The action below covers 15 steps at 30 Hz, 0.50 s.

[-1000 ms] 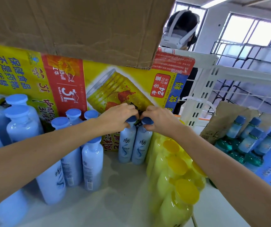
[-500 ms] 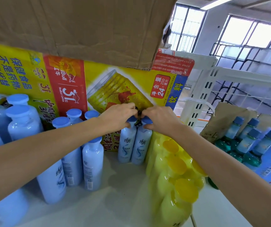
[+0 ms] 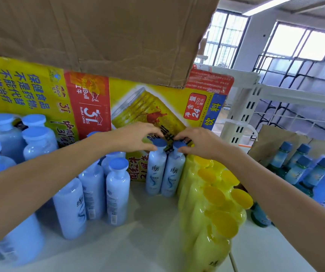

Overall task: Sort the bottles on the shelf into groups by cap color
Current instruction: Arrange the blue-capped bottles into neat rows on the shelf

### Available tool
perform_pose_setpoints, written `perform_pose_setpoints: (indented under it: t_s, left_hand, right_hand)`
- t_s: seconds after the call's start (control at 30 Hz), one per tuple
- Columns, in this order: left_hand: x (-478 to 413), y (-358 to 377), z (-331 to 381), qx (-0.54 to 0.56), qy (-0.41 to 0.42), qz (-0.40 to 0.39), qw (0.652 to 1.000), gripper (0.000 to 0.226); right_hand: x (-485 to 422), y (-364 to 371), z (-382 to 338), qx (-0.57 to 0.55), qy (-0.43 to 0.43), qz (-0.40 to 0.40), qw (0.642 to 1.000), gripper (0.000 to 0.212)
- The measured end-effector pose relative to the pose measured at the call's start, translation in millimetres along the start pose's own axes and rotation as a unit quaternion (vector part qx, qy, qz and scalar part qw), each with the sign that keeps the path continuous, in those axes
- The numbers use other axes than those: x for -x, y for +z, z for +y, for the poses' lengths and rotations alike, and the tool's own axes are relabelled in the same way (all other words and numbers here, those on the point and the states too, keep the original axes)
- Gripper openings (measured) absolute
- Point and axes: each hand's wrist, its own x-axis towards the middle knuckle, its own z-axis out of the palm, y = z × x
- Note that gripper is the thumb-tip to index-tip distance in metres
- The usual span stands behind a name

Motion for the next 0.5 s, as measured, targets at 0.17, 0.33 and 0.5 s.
perform_pose_setpoints:
  t_s: [0.17, 0.33, 0.5]
  left_hand:
    - [48, -27, -14, -0.004, -0.014, 0.060, 0.998, 0.039]
    - [106, -38, -31, 0.007, -0.058, 0.103, 0.993, 0.055]
    - [145, -37, -40, 0.016, -0.097, 0.107, 0.989, 0.032]
  right_hand:
    - [7, -6, -20, -0.079, -0.016, 0.027, 0.996, 0.041]
    - [4, -12, -65, -0.128, -0.080, -0.005, 0.989, 0.045]
    - [-8, -11, -107, -0.102, -0.145, -0.049, 0.983, 0.049]
